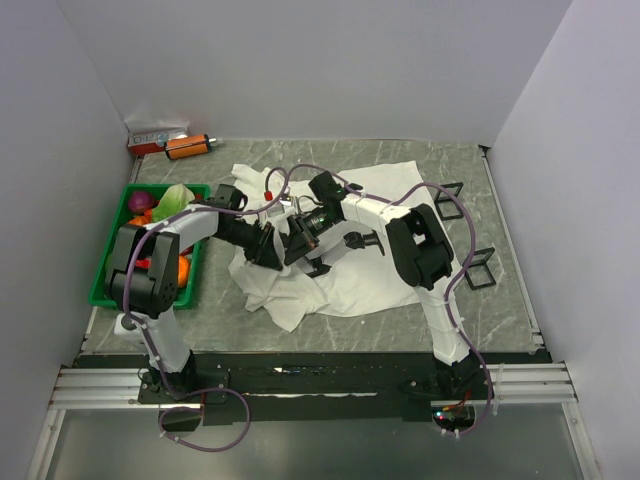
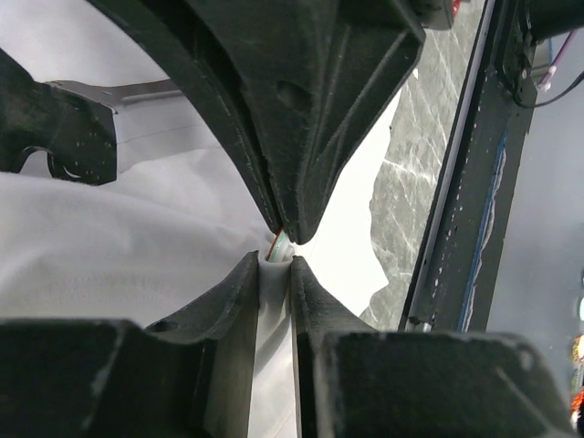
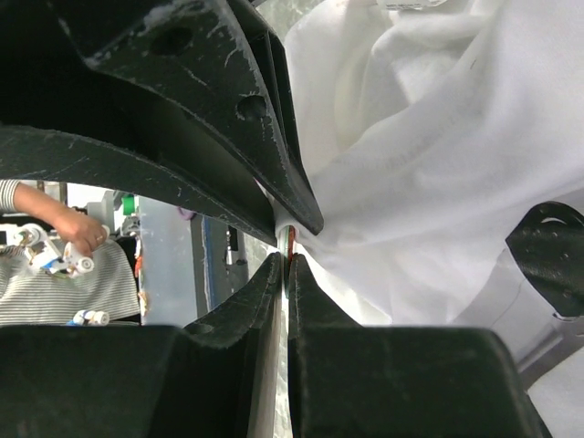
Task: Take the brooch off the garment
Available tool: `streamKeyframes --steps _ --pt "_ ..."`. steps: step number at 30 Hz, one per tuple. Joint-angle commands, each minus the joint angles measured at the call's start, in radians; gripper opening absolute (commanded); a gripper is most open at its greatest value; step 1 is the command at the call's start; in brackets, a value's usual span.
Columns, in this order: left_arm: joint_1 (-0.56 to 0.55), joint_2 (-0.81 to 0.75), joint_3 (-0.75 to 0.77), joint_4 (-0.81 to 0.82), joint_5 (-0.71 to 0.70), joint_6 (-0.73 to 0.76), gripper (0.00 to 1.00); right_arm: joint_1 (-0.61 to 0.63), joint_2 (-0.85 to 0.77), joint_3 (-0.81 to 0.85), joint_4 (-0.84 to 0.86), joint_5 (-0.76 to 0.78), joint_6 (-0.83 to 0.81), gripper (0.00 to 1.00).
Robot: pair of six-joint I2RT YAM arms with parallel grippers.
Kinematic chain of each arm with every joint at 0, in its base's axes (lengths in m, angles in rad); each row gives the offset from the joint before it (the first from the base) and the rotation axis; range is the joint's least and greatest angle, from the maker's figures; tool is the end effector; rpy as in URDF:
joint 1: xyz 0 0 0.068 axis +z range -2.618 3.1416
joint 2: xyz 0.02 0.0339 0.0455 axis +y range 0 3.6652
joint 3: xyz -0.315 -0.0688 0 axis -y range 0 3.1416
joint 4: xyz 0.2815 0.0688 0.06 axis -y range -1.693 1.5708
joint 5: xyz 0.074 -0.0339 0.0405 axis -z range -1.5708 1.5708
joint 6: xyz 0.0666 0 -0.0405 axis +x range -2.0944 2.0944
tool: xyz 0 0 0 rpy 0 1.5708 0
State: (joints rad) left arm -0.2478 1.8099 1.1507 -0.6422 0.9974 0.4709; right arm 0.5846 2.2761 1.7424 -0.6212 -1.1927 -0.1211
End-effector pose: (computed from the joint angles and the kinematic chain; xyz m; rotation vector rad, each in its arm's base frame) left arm 0.3578 -0.1482 0.1884 1.0404 2.2506 -1.3010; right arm 0.4136 0.3479 0.1716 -1.1906 2.2049 1.7589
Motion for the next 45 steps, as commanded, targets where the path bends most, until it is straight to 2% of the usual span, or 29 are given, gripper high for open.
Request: streamKeyframes --steps 1,5,13,17,19,21,29,32,33,35,36,37,40,45 --pt "-0.004 -0.001 0.009 0.096 0.015 -0.044 0.17 0.004 -0.043 0.006 0.008 -0.027 0.001 0.0" --pt "-0.016 -0.003 0.0 0.137 0.003 -0.084 0.14 0.006 -0.043 0.008 0.014 -0.031 0.008 0.0" --pt "-0.062 -0.026 -0.034 0.206 -0.066 -0.121 0.01 0.021 -0.043 0.012 0.043 -0.045 0.043 0.0" --pt "-0.088 -0.06 -0.071 0.272 -0.141 -0.162 0.06 0.023 -0.038 0.016 0.058 -0.05 0.061 0.0" --pt "-0.107 -0.092 -0.106 0.346 -0.196 -0.192 0.14 0.024 -0.038 0.017 0.061 -0.053 0.067 0.0" --pt "-0.114 -0.122 -0.134 0.383 -0.253 -0.219 0.19 0.023 -0.038 0.016 0.063 -0.054 0.067 0.0" --pt "-0.117 -0.156 -0.157 0.464 -0.437 -0.279 0.18 0.023 -0.035 0.017 0.061 -0.059 0.067 0.0" --pt "-0.117 -0.165 -0.16 0.452 -0.412 -0.278 0.3 0.024 -0.032 0.016 0.064 -0.058 0.069 0.0" --pt "-0.117 -0.165 -0.152 0.437 -0.366 -0.266 0.39 0.023 -0.032 0.016 0.061 -0.053 0.072 0.0" --pt "-0.116 -0.173 -0.125 0.391 -0.222 -0.236 0.47 0.02 -0.032 0.011 0.06 -0.048 0.074 0.0" --pt "-0.116 -0.187 -0.108 0.331 -0.185 -0.224 0.69 0.015 -0.032 0.008 0.055 -0.047 0.066 0.0" --pt "-0.116 -0.196 -0.091 0.288 -0.156 -0.198 0.79 0.011 -0.035 0.003 0.046 -0.047 0.061 0.0" --pt "-0.113 -0.245 -0.03 0.167 -0.135 -0.143 0.85 -0.012 -0.036 -0.012 0.006 -0.054 0.034 0.0" --pt "-0.094 -0.337 -0.038 0.118 -0.224 -0.092 0.83 -0.057 -0.043 -0.046 -0.049 -0.065 0.0 0.0"
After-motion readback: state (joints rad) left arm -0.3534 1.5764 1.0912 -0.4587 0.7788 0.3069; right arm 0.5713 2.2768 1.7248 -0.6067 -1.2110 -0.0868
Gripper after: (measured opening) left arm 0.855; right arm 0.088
